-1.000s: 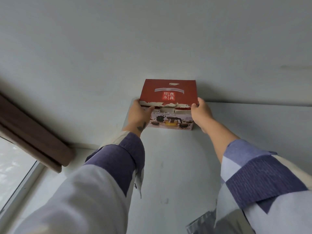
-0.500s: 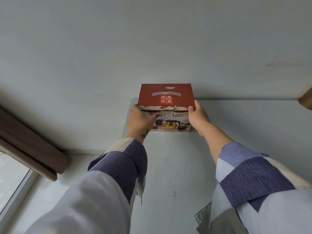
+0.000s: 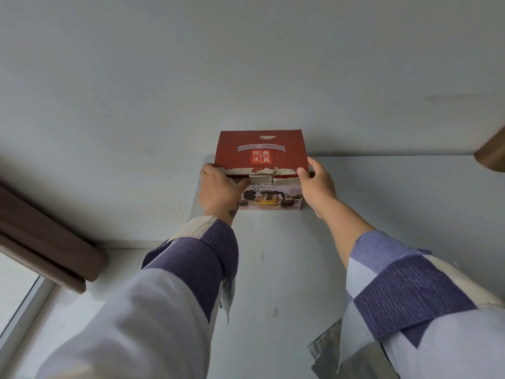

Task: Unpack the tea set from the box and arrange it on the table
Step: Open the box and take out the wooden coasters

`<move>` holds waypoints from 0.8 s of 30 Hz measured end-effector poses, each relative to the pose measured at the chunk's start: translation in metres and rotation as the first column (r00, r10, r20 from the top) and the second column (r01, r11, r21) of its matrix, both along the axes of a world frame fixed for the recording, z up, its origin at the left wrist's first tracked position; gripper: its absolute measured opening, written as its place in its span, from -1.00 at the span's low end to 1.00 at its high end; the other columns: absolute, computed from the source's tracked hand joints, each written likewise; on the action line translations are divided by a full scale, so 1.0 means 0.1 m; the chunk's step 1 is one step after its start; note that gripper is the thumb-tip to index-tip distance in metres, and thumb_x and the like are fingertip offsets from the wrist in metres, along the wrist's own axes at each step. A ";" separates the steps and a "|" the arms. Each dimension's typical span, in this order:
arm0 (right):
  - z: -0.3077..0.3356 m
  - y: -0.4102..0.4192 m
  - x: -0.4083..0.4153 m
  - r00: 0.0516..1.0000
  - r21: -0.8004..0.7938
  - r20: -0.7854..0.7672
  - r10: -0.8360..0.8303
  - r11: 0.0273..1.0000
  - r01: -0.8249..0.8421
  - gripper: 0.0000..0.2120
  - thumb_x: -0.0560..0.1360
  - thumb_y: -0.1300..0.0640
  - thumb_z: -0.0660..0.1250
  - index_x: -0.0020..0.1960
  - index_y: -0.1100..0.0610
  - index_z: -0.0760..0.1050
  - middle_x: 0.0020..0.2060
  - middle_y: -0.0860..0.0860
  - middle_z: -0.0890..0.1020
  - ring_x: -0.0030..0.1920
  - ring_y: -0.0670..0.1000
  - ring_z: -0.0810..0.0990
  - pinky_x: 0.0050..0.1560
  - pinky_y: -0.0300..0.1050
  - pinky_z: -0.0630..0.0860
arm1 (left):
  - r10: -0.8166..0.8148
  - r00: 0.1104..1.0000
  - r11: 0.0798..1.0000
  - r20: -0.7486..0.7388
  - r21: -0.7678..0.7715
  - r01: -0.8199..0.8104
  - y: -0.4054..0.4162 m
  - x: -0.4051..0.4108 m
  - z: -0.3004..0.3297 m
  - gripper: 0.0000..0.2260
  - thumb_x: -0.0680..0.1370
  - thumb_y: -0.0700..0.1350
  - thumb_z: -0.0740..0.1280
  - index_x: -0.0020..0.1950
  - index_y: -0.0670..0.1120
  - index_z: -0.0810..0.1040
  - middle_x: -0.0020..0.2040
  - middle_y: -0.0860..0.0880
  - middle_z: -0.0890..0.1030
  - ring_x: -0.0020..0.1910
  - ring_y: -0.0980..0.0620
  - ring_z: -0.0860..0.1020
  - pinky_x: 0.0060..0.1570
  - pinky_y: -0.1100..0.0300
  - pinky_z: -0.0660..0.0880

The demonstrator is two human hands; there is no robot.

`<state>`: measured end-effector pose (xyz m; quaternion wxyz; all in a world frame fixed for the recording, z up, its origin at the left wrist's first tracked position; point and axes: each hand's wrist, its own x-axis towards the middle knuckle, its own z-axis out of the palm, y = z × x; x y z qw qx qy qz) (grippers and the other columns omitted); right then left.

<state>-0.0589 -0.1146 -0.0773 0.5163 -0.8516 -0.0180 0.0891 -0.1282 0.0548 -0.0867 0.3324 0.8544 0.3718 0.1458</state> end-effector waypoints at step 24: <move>0.64 0.46 0.46 0.948 0.210 0.257 -0.186 0.969 0.133 -0.73 0.62 0.11 0.03 0.12 0.08 0.49 0.07 0.02 0.63 0.06 0.06 0.55 0.13 -0.02 0.47 | -0.253 0.917 0.908 -0.307 0.251 0.335 0.03 -0.06 0.09 0.07 0.38 0.29 0.39 0.54 -0.14 -0.25 0.57 -0.08 -0.10 0.53 -0.11 0.04 0.43 -0.09 0.18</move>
